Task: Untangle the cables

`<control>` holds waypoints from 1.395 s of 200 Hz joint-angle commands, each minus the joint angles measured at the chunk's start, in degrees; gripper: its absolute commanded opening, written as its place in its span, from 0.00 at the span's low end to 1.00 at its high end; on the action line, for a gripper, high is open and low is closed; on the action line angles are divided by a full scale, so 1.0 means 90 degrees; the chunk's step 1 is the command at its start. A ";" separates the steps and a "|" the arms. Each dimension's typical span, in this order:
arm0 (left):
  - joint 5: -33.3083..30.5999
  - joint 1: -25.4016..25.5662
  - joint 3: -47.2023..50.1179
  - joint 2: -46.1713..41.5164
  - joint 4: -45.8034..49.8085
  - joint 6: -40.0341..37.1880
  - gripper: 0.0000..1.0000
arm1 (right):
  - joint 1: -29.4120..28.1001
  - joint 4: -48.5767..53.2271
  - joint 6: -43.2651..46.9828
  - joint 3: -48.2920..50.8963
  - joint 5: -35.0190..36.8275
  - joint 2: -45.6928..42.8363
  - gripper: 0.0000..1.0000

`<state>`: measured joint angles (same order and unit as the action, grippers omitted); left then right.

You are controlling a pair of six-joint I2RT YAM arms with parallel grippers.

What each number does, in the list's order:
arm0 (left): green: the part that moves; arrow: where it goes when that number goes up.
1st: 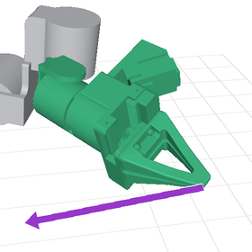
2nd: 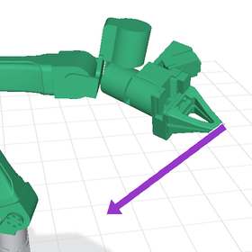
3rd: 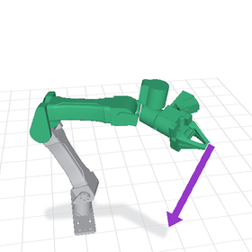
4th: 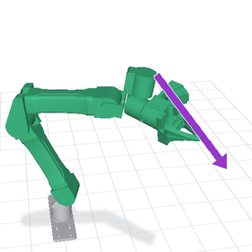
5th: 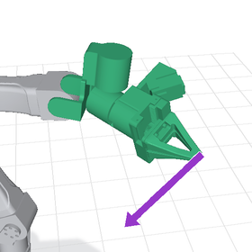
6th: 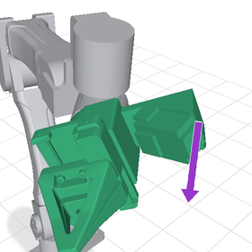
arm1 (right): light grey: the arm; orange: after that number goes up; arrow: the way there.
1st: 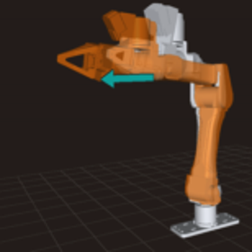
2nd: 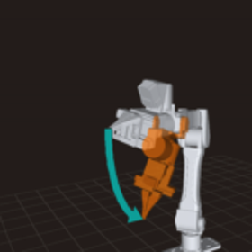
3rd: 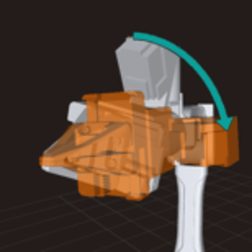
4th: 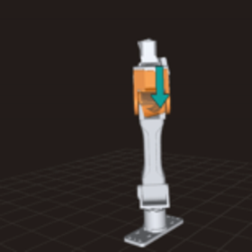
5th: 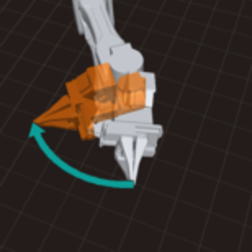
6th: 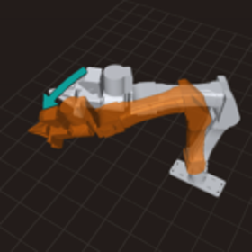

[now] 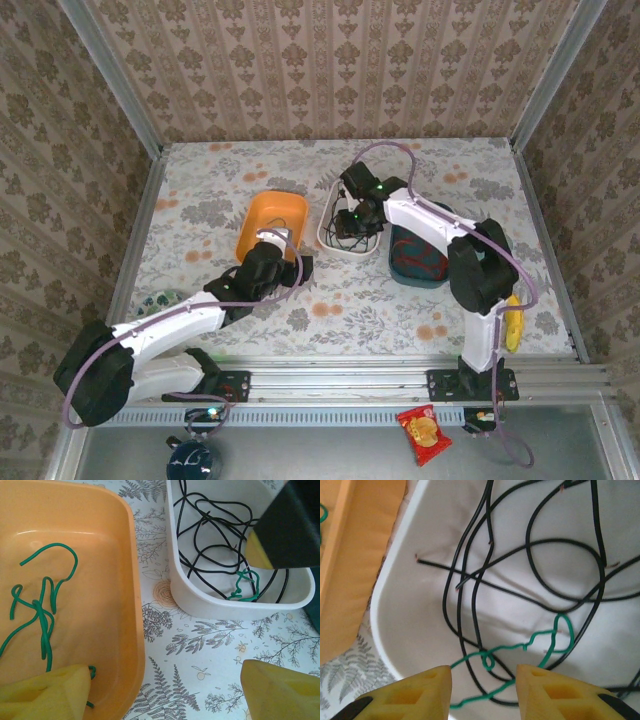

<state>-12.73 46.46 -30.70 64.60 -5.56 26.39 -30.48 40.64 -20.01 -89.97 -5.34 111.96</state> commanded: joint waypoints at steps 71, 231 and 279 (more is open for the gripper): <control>-0.0039 0.0004 0.0139 0.0037 -0.0062 0.0135 0.80 | 0.0017 0.0800 0.0377 -0.0415 0.0935 0.0625 0.39; -0.0071 0.0099 -0.0148 0.0342 -0.0083 -0.0020 0.79 | -0.0014 0.0872 0.0451 -0.0887 0.1435 0.1352 0.13; -0.0016 0.0102 -0.0222 0.0325 -0.0014 -0.0087 0.79 | 0.0040 0.0097 0.0323 -0.0322 0.1336 0.0377 0.00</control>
<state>-12.73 46.96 -30.72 67.79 -6.37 26.96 -30.39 44.71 -16.60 -95.46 6.87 122.15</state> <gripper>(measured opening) 0.794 0.044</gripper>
